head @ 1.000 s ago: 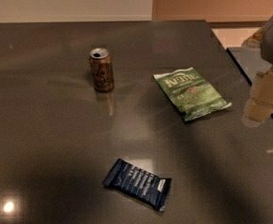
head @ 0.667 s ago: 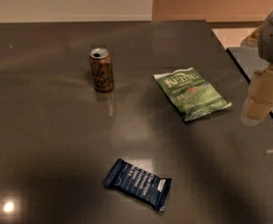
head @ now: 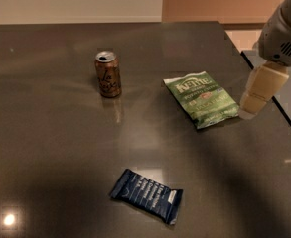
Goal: Move green jalapeno chip bag near rxbar blueberry
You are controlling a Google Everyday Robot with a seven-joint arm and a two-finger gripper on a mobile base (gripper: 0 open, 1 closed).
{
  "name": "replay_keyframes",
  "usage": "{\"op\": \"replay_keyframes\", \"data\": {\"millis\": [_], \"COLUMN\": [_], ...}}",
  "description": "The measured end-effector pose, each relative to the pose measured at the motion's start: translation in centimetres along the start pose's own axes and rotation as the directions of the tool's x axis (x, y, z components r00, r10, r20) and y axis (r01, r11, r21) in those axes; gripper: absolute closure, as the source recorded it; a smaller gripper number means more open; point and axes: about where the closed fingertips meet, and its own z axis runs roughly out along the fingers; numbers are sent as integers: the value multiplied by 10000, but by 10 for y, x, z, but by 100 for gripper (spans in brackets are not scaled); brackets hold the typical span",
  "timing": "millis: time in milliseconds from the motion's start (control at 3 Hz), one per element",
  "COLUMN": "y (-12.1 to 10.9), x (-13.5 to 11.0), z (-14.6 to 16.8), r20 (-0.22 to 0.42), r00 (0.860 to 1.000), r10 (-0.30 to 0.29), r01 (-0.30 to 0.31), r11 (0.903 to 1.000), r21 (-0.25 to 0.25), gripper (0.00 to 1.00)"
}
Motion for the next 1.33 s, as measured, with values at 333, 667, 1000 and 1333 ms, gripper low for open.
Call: {"op": "replay_keyframes", "data": {"millis": [333, 667, 1000, 1333], "y": [-12, -19, -26, -28], "x": [-1, -1, -6, -8], "z": [20, 34, 61, 70], "r20": [-135, -226, -353, -393], "r00": [9966, 9905, 9805, 9776], "r10": [810, 1357, 1934, 2070], "r01": [-809, -1355, -1936, -2075], "r11": [9967, 9907, 9811, 9782], "r21": [64, 110, -30, -90], "gripper": [0, 0, 0, 0]}}
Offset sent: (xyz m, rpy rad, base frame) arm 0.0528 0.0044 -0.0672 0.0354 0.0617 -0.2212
